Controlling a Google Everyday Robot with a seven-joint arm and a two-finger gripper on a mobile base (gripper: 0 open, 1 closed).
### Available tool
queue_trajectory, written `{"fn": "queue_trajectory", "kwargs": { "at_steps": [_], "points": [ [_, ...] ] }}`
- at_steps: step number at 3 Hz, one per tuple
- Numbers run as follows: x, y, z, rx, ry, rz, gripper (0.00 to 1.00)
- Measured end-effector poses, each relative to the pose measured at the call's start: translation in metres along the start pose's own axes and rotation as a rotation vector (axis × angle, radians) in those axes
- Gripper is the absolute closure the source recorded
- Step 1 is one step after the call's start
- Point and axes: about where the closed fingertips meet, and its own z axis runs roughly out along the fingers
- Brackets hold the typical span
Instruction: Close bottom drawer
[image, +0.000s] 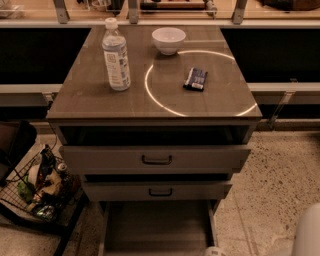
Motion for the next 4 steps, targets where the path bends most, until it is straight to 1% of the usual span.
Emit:
{"fn": "queue_trajectory", "kwargs": {
  "at_steps": [1, 2, 3, 4],
  "points": [
    [-0.014, -0.025, 0.026, 0.014, -0.016, -0.01, 1.0],
    [-0.026, -0.046, 0.043, 0.038, -0.022, -0.027, 1.0],
    [-0.028, -0.05, 0.043, 0.044, -0.023, -0.033, 1.0],
    [-0.049, -0.083, 0.043, 0.109, -0.037, -0.09, 1.0]
  ]
}}
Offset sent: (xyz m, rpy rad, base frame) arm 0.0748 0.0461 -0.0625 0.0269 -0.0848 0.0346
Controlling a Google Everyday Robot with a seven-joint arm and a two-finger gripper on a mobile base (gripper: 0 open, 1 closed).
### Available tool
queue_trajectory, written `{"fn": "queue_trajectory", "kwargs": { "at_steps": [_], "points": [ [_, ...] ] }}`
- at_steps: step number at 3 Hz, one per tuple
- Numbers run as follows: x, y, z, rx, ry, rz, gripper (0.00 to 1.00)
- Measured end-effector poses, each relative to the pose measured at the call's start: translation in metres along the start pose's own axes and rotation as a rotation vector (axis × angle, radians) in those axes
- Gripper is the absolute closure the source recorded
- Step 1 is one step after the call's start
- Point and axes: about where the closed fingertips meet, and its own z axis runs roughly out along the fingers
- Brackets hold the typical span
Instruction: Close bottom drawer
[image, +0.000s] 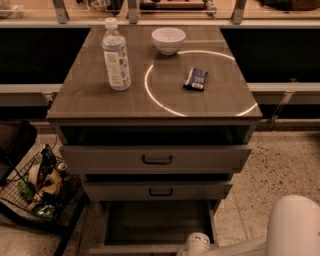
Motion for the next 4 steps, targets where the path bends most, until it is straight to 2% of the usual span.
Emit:
{"fn": "queue_trajectory", "kwargs": {
  "at_steps": [1, 2, 3, 4],
  "points": [
    [0.0, 0.001, 0.0, 0.0, 0.0, 0.0, 1.0],
    [-0.046, -0.071, -0.002, 0.115, -0.03, -0.142, 1.0],
    [-0.047, -0.07, -0.003, 0.117, -0.031, -0.145, 1.0],
    [-0.078, -0.109, -0.006, 0.17, -0.045, -0.227, 1.0]
  ]
}}
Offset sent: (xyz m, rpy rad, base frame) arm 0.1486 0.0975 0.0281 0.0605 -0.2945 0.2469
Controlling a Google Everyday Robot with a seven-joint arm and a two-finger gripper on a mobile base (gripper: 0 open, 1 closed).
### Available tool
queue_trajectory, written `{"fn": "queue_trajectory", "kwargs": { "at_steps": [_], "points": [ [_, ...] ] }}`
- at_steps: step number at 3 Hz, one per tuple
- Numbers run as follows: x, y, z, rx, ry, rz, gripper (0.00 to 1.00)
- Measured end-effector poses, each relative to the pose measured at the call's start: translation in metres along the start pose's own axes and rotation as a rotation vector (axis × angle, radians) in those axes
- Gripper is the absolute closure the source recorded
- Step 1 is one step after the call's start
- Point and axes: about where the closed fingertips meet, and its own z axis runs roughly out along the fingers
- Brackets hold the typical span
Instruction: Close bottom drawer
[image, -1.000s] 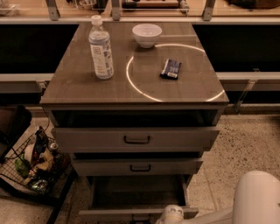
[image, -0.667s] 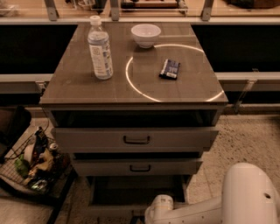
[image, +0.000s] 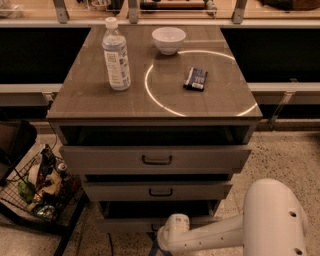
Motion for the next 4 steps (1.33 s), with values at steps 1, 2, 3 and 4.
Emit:
{"fn": "queue_trajectory", "kwargs": {
  "at_steps": [1, 2, 3, 4],
  "points": [
    [-0.016, -0.037, 0.006, 0.038, -0.012, -0.068, 1.0],
    [-0.018, -0.041, 0.007, 0.043, -0.014, -0.076, 1.0],
    [-0.03, -0.081, 0.013, 0.086, -0.045, -0.117, 1.0],
    [-0.03, -0.081, 0.013, 0.086, -0.045, -0.117, 1.0]
  ]
}}
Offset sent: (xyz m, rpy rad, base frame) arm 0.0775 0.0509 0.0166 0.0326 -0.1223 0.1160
